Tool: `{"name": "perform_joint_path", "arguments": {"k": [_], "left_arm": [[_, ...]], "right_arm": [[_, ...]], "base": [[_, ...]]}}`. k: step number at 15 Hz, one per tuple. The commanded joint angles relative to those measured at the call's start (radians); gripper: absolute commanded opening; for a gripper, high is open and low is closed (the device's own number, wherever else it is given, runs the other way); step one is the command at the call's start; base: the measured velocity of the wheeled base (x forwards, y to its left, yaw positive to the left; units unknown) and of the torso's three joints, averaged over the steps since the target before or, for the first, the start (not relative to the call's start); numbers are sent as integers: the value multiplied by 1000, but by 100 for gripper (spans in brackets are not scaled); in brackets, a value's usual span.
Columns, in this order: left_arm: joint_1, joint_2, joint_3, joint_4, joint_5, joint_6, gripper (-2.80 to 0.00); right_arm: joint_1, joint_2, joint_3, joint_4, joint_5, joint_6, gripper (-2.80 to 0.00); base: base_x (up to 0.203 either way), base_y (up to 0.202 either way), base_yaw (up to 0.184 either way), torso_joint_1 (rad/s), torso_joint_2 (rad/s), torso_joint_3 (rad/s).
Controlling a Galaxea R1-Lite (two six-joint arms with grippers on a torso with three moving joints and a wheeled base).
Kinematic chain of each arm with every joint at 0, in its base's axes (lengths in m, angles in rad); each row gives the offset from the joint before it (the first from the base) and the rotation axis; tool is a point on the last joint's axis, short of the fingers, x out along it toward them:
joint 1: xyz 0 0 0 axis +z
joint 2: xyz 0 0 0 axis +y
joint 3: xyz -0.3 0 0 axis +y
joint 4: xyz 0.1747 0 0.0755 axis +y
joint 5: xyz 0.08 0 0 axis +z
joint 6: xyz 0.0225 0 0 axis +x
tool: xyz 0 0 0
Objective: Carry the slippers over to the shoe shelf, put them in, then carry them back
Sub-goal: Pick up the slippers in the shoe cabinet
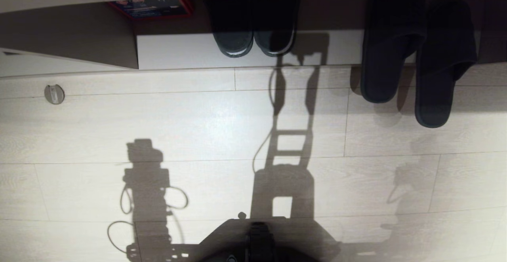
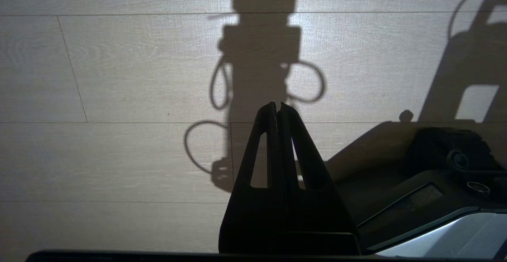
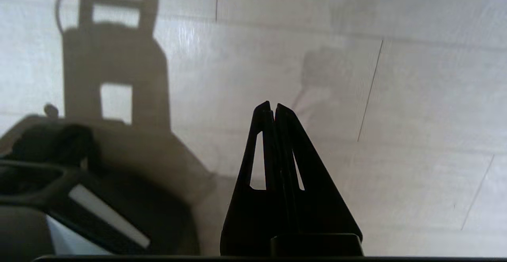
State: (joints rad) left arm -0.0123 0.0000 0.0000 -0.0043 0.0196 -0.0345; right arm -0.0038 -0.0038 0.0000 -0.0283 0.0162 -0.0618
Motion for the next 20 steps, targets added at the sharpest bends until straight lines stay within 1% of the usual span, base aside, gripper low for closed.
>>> {"name": "perform_joint_path", "arguments": {"k": [1,6,9,20], "left_arm": [[0,0,0,0,0,-1,-280],[0,0,0,0,0,-1,-280],[0,0,0,0,0,-1,-280],[0,0,0,0,0,-1,-280]], "right_arm": [[-1,-36,40,28,-1,2,-280],[-1,-36,40,31,-2,7,-280],[-1,-36,40,33,-5,23,-280],[-1,-36,40,33,-7,23,-280]], "base": [[0,0,0,0,0,0],[0,0,0,0,0,0],[0,0,0,0,0,0],[0,0,0,0,0,0]]}}
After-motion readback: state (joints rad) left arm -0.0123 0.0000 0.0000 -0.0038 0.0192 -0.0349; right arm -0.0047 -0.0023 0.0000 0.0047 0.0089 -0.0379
